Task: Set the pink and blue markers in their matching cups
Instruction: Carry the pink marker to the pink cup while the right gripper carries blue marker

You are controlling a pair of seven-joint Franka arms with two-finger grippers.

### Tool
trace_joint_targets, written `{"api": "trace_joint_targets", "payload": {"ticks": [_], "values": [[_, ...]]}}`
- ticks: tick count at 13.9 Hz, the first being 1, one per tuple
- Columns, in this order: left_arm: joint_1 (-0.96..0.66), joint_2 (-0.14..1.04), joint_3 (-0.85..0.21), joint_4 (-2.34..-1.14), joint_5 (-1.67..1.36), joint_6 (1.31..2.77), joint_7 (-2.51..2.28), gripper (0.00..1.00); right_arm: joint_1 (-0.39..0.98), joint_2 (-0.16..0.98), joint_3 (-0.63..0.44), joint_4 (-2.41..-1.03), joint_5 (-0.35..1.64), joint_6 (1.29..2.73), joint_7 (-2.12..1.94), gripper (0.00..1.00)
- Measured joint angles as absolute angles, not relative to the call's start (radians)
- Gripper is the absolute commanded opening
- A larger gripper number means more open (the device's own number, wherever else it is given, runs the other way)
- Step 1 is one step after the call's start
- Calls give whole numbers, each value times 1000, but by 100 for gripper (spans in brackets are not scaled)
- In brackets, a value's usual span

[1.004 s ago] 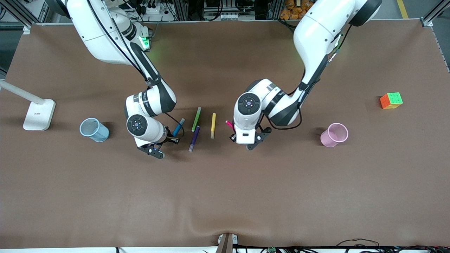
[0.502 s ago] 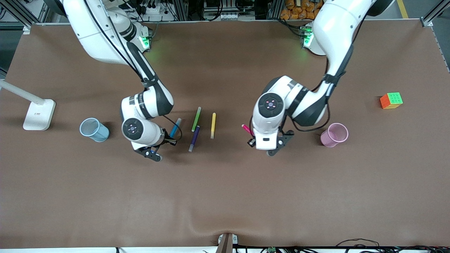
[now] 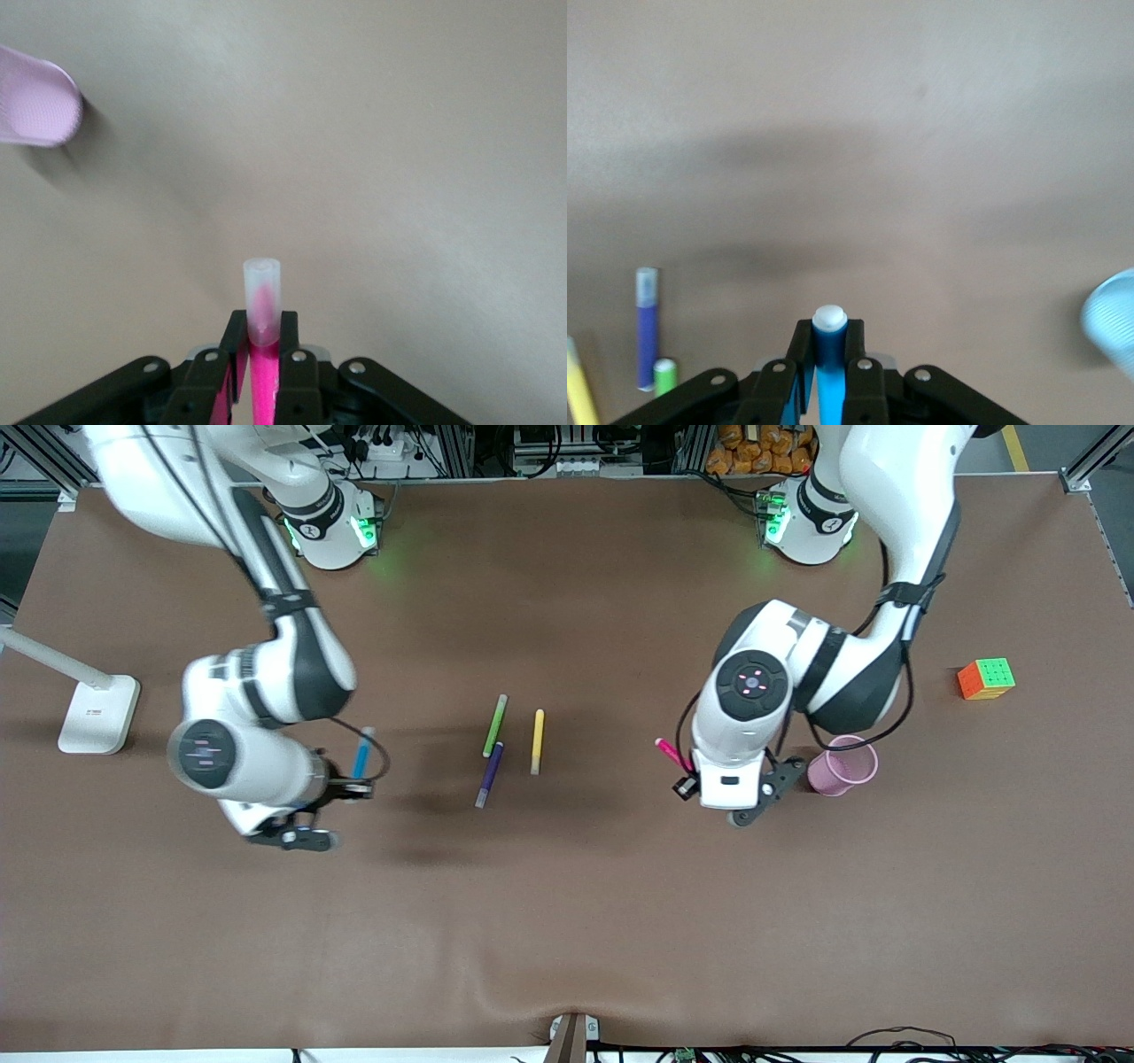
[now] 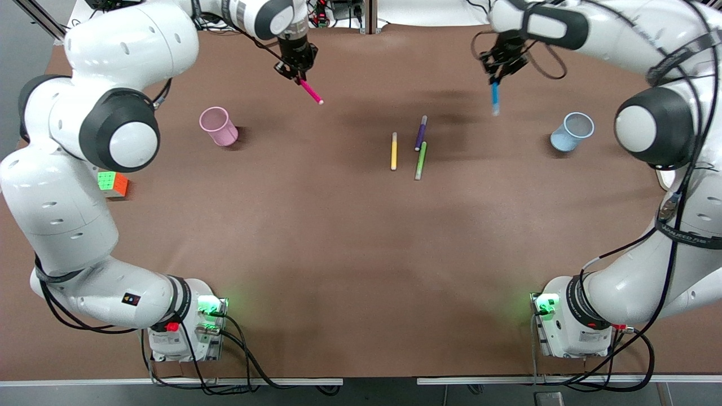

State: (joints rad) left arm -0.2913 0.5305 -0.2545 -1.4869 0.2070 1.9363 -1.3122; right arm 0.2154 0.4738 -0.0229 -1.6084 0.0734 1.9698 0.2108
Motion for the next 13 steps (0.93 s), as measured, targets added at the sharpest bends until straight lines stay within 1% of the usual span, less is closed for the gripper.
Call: {"api": "trace_joint_targets", "payload": {"ticks": [6, 10, 13], "values": [[-228, 518, -254, -1497, 308, 1891, -1279, 14, 56, 396, -23, -1629, 74, 1947, -141, 0], [-172, 498, -254, -1534, 405, 1882, -1279, 14, 9, 295, -22, -1723, 88, 1971, -296, 0], [-120, 465, -254, -1588, 493, 1881, -1278, 14, -41, 238, -22, -1814, 144, 2061, -463, 0]]}}
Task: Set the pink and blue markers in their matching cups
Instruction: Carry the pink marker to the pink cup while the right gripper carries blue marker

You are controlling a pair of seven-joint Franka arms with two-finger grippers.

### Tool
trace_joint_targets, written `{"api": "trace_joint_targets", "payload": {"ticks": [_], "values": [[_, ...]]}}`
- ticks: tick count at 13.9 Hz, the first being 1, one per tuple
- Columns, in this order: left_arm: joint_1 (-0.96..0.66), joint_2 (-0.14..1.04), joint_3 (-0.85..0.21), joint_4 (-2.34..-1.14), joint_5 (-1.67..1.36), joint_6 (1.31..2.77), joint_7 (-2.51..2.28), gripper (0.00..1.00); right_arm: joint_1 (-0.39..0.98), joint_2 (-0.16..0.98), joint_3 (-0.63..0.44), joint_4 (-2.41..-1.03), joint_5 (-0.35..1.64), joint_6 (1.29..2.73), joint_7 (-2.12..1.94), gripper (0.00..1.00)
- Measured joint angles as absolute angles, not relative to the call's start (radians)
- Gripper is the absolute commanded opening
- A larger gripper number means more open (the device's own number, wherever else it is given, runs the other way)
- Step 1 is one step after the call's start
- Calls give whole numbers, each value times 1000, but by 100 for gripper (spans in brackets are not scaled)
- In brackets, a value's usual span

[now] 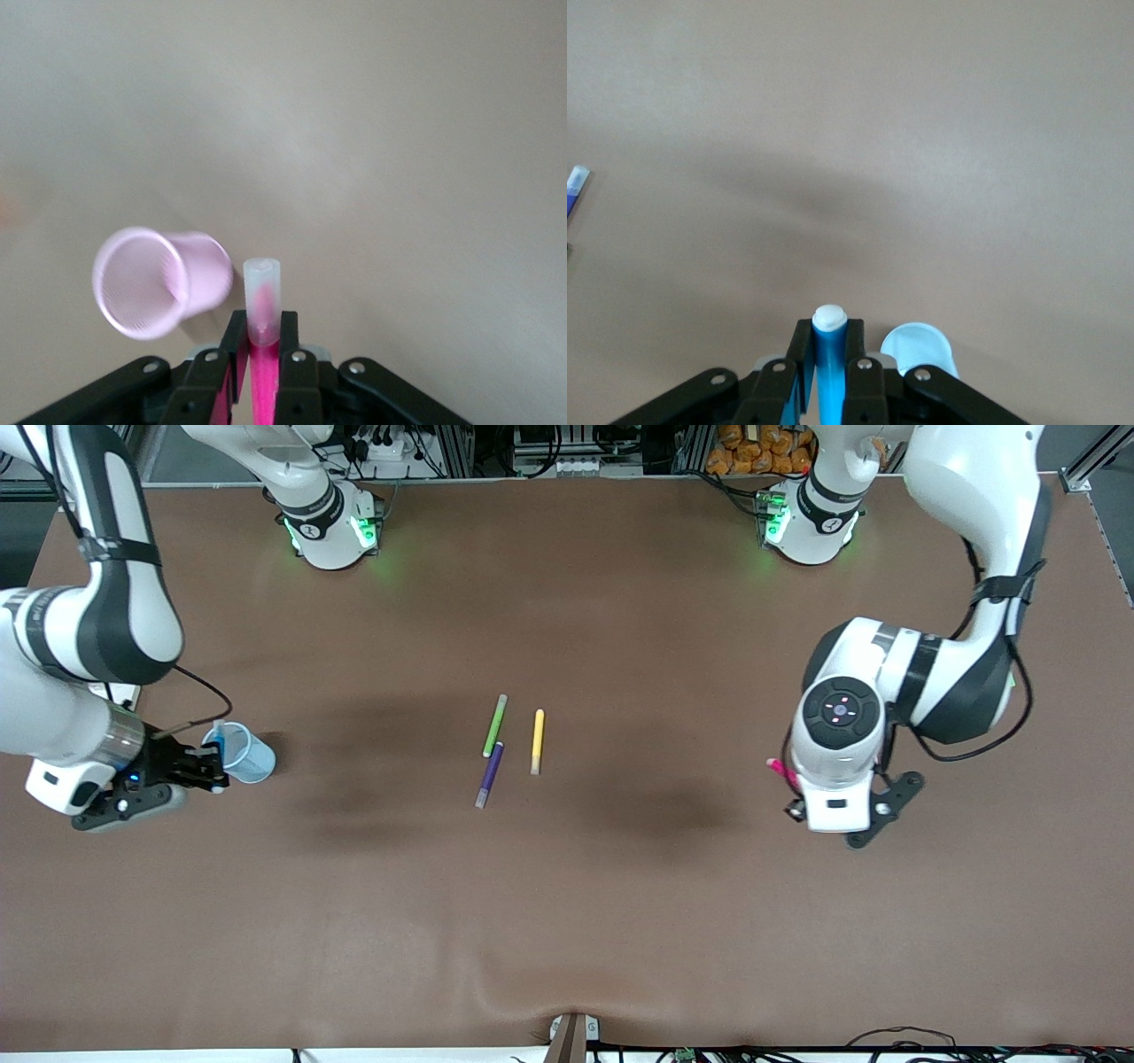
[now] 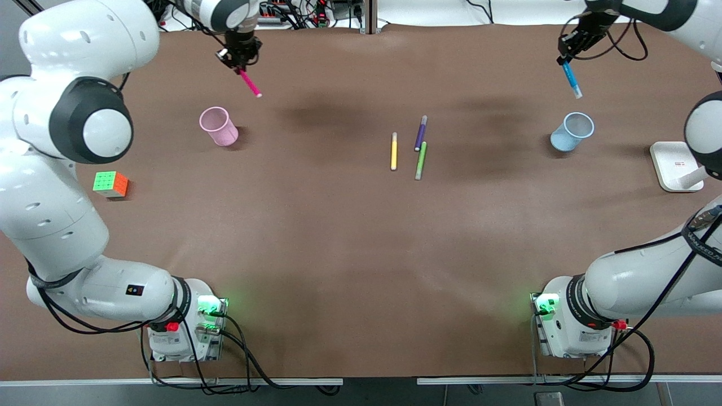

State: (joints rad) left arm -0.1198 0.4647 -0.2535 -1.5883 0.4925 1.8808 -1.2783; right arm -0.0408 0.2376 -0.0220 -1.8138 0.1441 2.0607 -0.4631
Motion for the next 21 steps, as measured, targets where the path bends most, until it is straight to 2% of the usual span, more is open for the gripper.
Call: {"api": "trace_joint_targets", "payload": {"ticks": [4, 10, 16, 18, 21], "values": [[-76, 417, -253, -1667, 599, 1881, -1298, 14, -99, 177, -22, -1970, 228, 2230, -666, 0], [-73, 403, -256, -1807, 828, 1880, -1571, 13, -108, 129, -21, -2143, 397, 2463, -984, 0], [-79, 403, -258, -1911, 963, 1878, -1803, 13, -124, 129, -22, -2209, 542, 2555, -1208, 0], [-83, 403, -262, -1936, 987, 1858, -1857, 19, -126, 129, -22, -2238, 616, 2607, -1306, 0], [-101, 403, -266, -1958, 993, 1831, -1911, 21, -128, 129, -22, -2259, 743, 2627, -1457, 0]]}}
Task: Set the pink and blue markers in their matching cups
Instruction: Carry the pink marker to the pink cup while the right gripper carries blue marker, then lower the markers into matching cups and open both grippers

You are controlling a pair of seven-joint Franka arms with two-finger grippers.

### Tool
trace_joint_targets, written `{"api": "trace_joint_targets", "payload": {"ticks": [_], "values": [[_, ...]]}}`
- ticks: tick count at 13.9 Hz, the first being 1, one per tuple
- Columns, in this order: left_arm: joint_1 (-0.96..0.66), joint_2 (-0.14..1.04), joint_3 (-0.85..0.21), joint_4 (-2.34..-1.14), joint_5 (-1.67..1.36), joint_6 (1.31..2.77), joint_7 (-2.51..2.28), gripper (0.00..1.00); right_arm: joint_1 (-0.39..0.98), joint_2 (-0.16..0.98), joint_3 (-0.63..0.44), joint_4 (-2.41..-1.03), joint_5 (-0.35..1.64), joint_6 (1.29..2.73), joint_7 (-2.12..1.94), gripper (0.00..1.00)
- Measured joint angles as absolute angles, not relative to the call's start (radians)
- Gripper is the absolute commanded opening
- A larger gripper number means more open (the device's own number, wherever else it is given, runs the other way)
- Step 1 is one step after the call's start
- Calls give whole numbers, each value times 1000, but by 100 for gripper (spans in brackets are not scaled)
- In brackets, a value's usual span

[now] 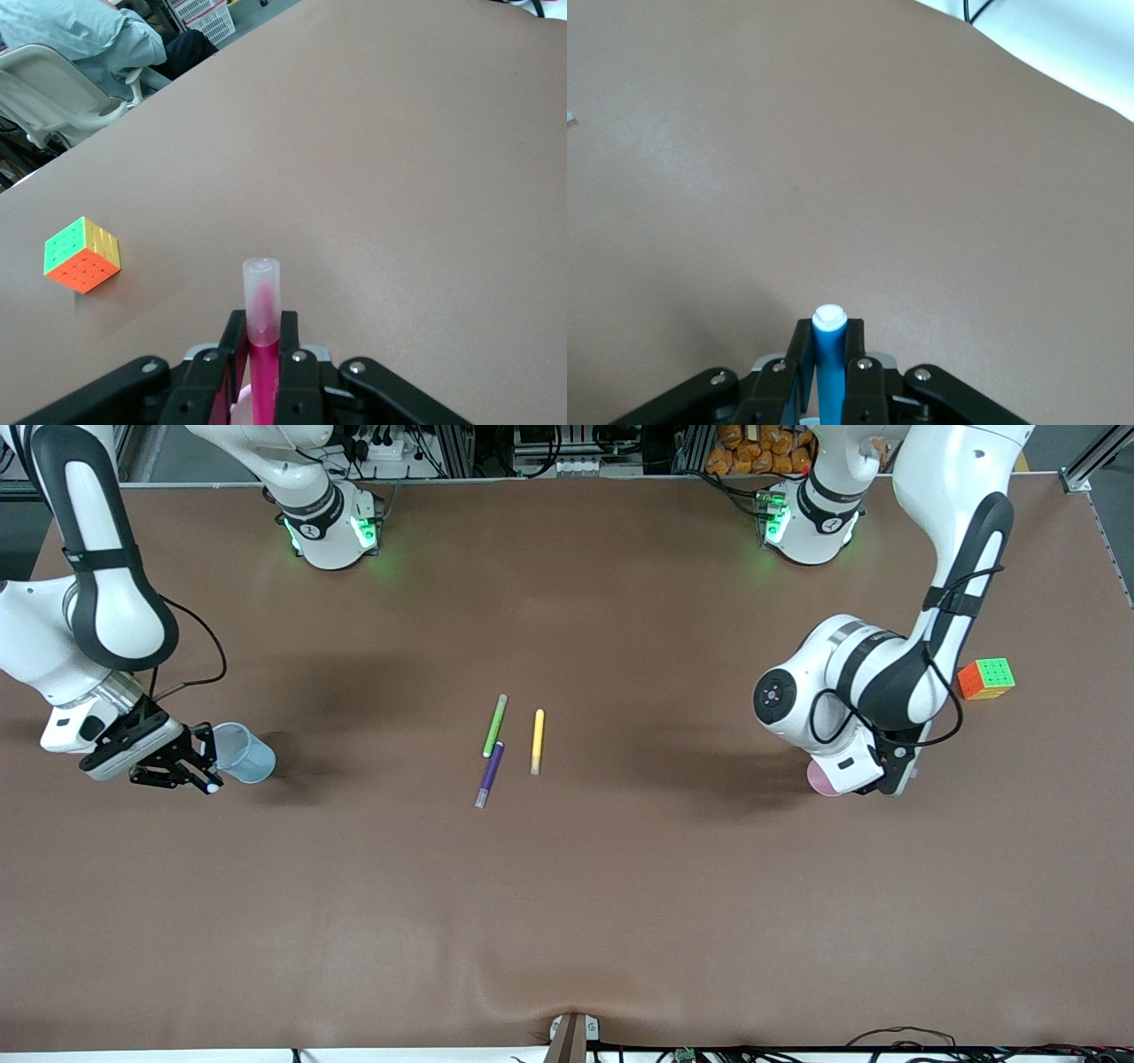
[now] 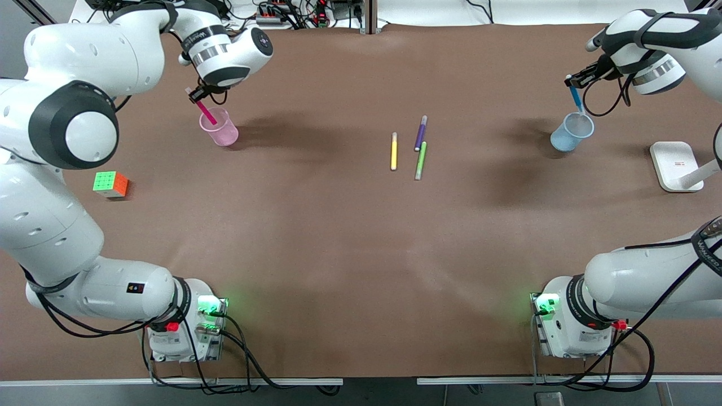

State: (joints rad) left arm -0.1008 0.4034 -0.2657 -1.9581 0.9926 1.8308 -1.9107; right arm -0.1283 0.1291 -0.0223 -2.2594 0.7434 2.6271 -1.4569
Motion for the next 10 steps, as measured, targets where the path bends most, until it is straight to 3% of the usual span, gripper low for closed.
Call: {"api": "trace_joint_targets", "payload": {"ticks": [3, 10], "values": [[-120, 405, -267, -1969, 993, 1816, -1943, 27, -134, 129, -22, -2284, 827, 2627, -1544, 0], [-123, 407, -267, -1970, 994, 1811, -1953, 29, -166, 129, -22, -2331, 846, 2626, -1602, 0]]}}
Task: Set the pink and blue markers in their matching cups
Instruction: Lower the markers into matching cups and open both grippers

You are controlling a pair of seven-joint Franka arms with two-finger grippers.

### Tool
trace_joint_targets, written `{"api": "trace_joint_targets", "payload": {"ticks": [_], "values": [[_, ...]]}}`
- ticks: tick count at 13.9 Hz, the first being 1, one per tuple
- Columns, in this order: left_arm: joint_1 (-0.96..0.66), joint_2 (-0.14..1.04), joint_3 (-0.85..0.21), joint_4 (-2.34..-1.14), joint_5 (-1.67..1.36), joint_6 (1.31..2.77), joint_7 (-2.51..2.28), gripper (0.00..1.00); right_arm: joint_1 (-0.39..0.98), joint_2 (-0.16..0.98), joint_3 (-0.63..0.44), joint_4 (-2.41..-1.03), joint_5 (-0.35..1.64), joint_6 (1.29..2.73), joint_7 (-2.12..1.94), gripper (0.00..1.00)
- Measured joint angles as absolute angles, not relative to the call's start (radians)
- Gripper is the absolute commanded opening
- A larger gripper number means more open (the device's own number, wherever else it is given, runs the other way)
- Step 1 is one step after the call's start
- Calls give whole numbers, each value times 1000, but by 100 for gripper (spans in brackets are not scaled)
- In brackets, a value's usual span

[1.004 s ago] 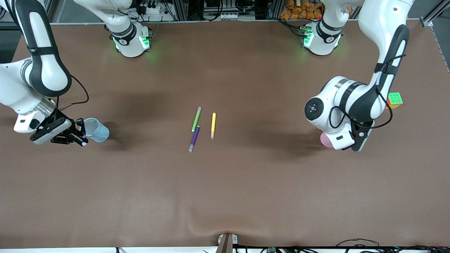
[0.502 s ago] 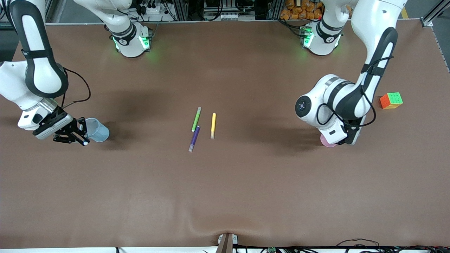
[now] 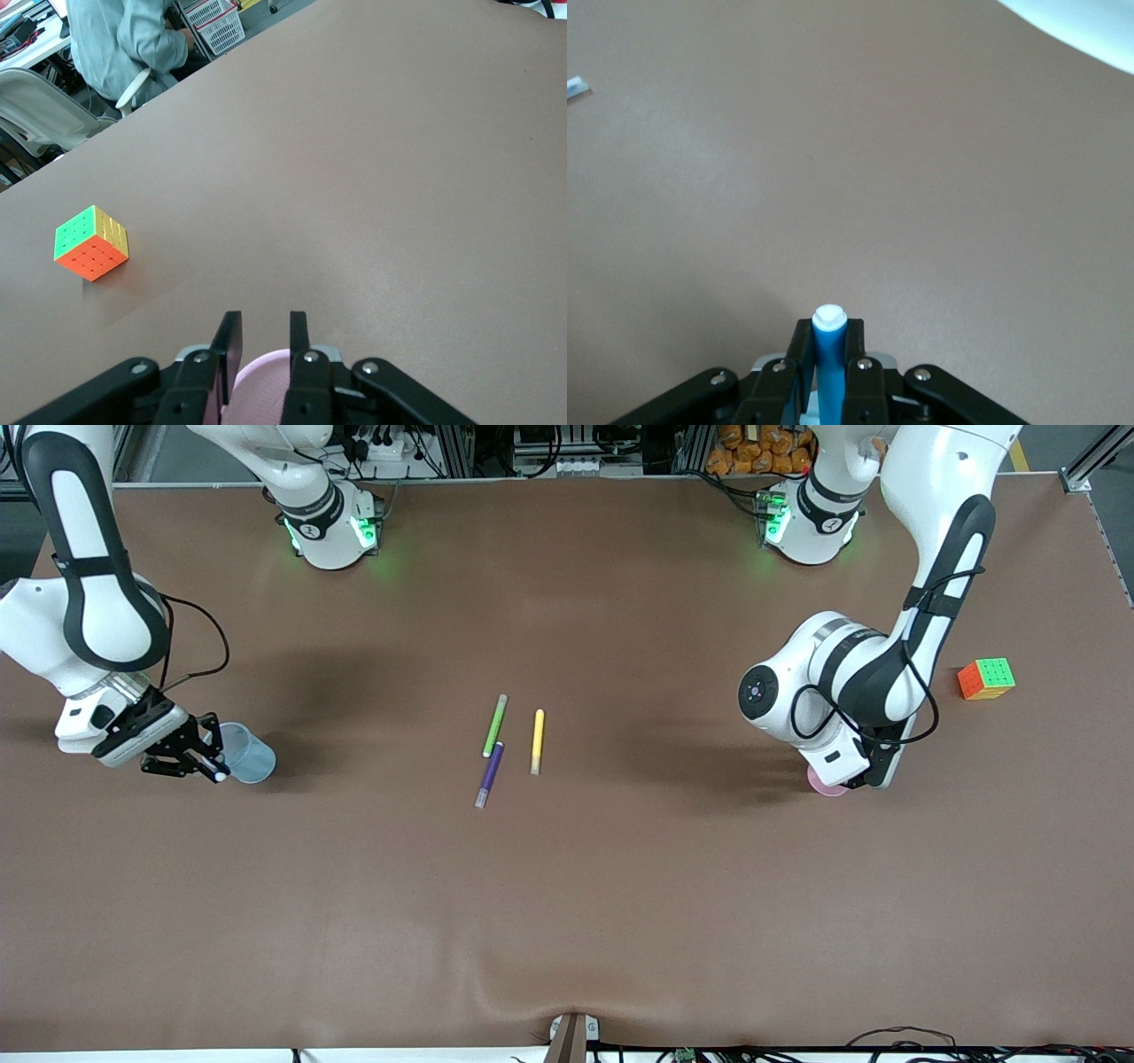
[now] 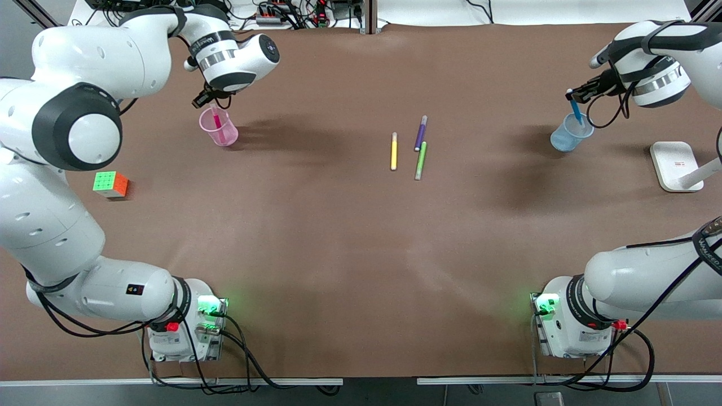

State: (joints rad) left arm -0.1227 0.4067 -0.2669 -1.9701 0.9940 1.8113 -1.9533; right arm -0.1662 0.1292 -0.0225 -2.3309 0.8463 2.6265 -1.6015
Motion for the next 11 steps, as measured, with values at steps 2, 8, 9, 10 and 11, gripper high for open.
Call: {"api": "trace_joint_targets", "payload": {"ticks": [2, 8, 9, 10, 11], "values": [[-123, 407, -267, -1970, 994, 1807, -1954, 32, -173, 129, -22, -2344, 847, 2626, -1604, 3], [-121, 399, -268, -1934, 978, 1807, -1891, 100, -174, 129, -22, -2355, 884, 2624, -1609, 100], [-120, 394, -268, -1919, 955, 1807, -1858, 100, -174, 129, -22, -2355, 886, 2616, -1609, 100], [-120, 389, -269, -1900, 927, 1807, -1822, 100, -177, 129, -22, -2353, 892, 2594, -1606, 100], [-119, 382, -269, -1882, 899, 1807, -1787, 100, -183, 128, -22, -2345, 902, 2568, -1593, 100]]}}
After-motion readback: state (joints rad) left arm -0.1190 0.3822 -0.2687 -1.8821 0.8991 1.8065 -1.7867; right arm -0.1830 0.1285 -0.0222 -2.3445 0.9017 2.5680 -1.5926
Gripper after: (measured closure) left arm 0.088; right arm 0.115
